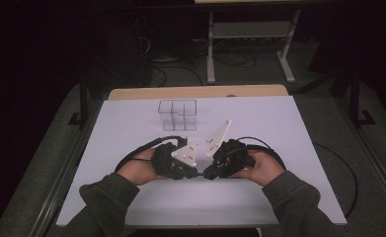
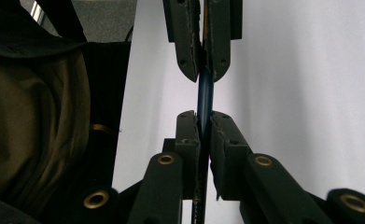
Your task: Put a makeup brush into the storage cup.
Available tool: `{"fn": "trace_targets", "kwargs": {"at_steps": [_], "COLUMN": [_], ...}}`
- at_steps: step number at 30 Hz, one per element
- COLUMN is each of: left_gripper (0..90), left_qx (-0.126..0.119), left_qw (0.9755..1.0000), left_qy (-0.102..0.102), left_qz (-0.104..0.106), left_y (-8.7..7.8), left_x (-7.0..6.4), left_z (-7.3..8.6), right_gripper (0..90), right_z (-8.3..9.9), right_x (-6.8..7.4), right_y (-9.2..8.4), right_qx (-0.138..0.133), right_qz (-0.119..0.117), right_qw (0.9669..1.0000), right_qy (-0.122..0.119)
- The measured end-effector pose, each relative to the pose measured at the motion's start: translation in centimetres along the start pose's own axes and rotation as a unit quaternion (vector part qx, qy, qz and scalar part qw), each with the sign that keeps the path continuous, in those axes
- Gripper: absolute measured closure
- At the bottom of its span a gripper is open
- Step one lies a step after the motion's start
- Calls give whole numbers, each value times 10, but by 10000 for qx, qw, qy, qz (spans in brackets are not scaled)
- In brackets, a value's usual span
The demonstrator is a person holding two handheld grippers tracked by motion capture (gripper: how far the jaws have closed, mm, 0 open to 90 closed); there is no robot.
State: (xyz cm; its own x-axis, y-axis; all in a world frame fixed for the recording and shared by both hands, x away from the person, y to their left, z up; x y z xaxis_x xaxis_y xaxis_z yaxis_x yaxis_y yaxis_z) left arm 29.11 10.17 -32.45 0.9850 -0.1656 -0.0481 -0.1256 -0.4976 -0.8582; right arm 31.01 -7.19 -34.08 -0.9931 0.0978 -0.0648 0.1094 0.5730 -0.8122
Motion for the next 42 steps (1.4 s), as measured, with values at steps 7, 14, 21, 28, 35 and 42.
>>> {"fn": "trace_targets", "kwargs": {"at_steps": [7,14,21,28,35,42], "left_gripper": [832,776,709,683,766,827], "left_qx": [9,-34,-227,-388,-339,-209], "left_qw": [10000,9999,9993,9981,9983,9991], "left_qy": [14,-86,-293,-468,-483,-355], "left_qz": [20,58,36,-44,20,132], "left_y": [3,5,-1,-7,-6,-5], "left_x": [0,2,3,1,2,0], "left_z": [-1,-1,9,22,24,22], "right_gripper": [833,836,836,836,836,835], "right_z": [4,7,16,23,23,23], "right_x": [-1,0,1,1,2,4], "right_y": [1,2,-2,-7,-9,-7], "right_qx": [43,30,-152,-241,-313,-267], "right_qz": [-22,42,135,220,276,273], "right_qw": [10000,10000,9997,9994,9991,9993], "right_qy": [62,60,100,146,77,-3]}}
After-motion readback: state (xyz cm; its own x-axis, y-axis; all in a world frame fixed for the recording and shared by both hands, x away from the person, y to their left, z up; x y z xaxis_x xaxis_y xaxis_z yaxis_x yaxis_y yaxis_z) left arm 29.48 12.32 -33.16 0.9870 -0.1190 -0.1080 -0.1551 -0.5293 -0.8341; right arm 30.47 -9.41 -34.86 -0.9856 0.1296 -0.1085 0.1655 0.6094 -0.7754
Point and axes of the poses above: each handheld gripper's, and its own axes: y roughly forward along the jaws, z roughly out of its underside, x roughly to its left, the point moved 1 cm from there along y, roughly forward along the jaws, and after that the axes turned 11 degrees about z, right-handed, at the moved point
